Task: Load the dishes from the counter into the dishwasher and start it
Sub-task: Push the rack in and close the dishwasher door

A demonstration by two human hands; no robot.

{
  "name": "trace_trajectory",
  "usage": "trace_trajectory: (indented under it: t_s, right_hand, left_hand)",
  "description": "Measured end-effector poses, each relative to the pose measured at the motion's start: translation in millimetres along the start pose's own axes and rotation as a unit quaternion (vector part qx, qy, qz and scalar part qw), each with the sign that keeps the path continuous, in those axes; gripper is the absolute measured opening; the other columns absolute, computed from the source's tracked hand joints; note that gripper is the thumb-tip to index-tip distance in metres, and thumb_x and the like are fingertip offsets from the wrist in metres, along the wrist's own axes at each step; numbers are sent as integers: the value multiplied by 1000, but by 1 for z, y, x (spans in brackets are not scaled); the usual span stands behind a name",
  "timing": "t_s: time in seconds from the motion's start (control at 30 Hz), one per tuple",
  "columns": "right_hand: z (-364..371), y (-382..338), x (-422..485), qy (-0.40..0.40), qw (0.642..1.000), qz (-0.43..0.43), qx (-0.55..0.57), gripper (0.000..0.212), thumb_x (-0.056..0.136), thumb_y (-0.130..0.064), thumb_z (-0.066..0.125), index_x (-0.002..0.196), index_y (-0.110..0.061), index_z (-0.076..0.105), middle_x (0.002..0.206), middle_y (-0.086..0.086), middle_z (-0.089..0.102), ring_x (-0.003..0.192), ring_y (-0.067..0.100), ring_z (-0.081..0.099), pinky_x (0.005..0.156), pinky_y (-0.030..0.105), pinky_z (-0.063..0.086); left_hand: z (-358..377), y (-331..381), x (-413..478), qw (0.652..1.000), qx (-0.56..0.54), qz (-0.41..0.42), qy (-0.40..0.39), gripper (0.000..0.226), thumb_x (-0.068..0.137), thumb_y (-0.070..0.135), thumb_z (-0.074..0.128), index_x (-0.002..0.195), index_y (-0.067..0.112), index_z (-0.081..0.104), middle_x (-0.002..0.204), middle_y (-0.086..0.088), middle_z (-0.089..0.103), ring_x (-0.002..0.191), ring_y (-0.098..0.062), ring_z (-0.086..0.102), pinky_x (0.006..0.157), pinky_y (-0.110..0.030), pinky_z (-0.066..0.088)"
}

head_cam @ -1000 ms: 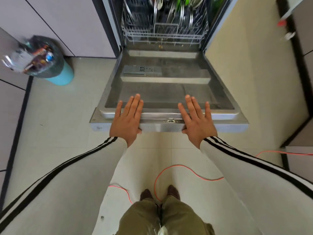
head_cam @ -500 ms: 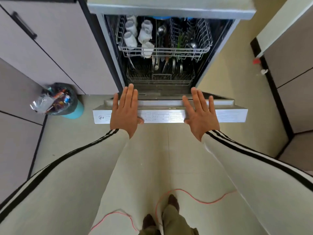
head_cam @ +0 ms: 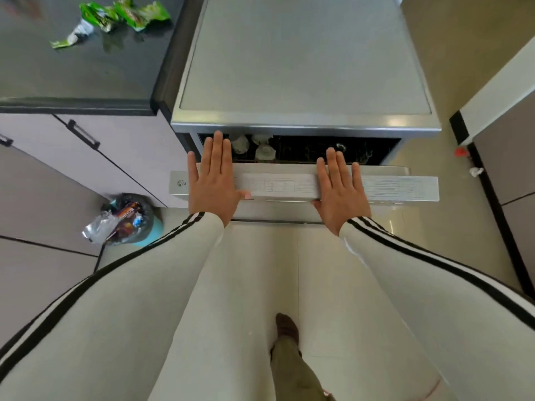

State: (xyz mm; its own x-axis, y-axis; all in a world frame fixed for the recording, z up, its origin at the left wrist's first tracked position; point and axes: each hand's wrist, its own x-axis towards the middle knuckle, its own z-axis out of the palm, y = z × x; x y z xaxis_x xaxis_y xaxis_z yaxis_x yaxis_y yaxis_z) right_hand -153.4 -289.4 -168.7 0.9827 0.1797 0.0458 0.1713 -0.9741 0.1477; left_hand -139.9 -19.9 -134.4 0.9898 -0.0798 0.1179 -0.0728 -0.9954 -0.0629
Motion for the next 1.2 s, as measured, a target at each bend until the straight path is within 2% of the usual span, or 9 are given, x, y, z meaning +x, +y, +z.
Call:
trace_trajectory:
  t_s: [0.17,0.3,0.37,0.43,0.53,0.6,0.73,0.93,1.2]
  right_hand:
    - [-23,19,65,-6,1000,13,22,120,78,-52,73,156,-7,-5,163,18,-15,151,33,-11,122,53,0]
    - [-34,32,106,-39,999,16,26,128,74,-56,76,156,-4,-7,163,16,-16,151,32,-11,123,49,-1]
    - [-39,35,118,-52,998,12,37,123,74,-52,78,157,-6,-1,165,14,-7,152,30,-4,123,46,2]
    - [-39,33,126,-35,998,16,56,114,74,-43,81,156,-7,11,164,13,9,152,30,9,123,44,11]
    - [-34,28,134,33,995,44,79,97,69,-31,86,148,-7,34,155,12,34,143,32,31,117,44,26]
    - [-32,29,138,63,993,47,85,90,66,-29,87,141,-7,42,147,11,43,136,32,38,112,44,31]
    - [-31,34,142,70,994,29,83,87,64,-32,86,137,-8,45,142,9,45,131,30,38,107,40,29]
    - [-35,28,141,56,994,44,79,85,67,-31,85,137,-8,43,143,10,43,132,30,36,110,41,27]
    - [-39,23,137,30,996,55,68,79,78,-24,75,143,-6,35,148,13,36,137,34,32,115,45,28]
  left_hand:
    - [-13,-12,64,999,15,22,-37,127,76,79,55,155,9,-15,163,-8,-23,151,-26,-18,122,-54,-3]
    - [-22,-17,125,991,56,87,-79,135,72,83,56,154,8,-20,162,-9,-26,150,-26,-22,122,-53,-6]
    - [-26,-16,151,979,67,143,-128,139,69,80,63,154,7,-18,163,-10,-23,151,-26,-19,123,-50,-5]
    - [-21,-10,162,971,55,160,-169,132,74,70,69,155,9,-15,164,-10,-20,152,-26,-14,124,-47,-2]
    - [-5,-3,160,982,18,129,-135,110,88,49,66,157,6,-8,165,-11,-13,153,-28,-8,124,-48,1]
    - [3,-1,158,987,15,128,-99,100,92,43,62,157,4,-3,166,-13,-9,153,-30,-5,124,-50,3]
    - [6,-4,161,986,12,136,-93,94,93,39,61,157,3,1,166,-15,-3,153,-32,-1,123,-51,6]
    - [3,0,159,987,10,122,-102,94,94,37,60,157,3,-2,166,-14,-6,153,-31,-3,123,-52,4]
    - [-10,-2,163,979,-11,120,-164,87,98,24,54,157,6,-8,165,-11,-15,153,-28,-11,123,-51,1]
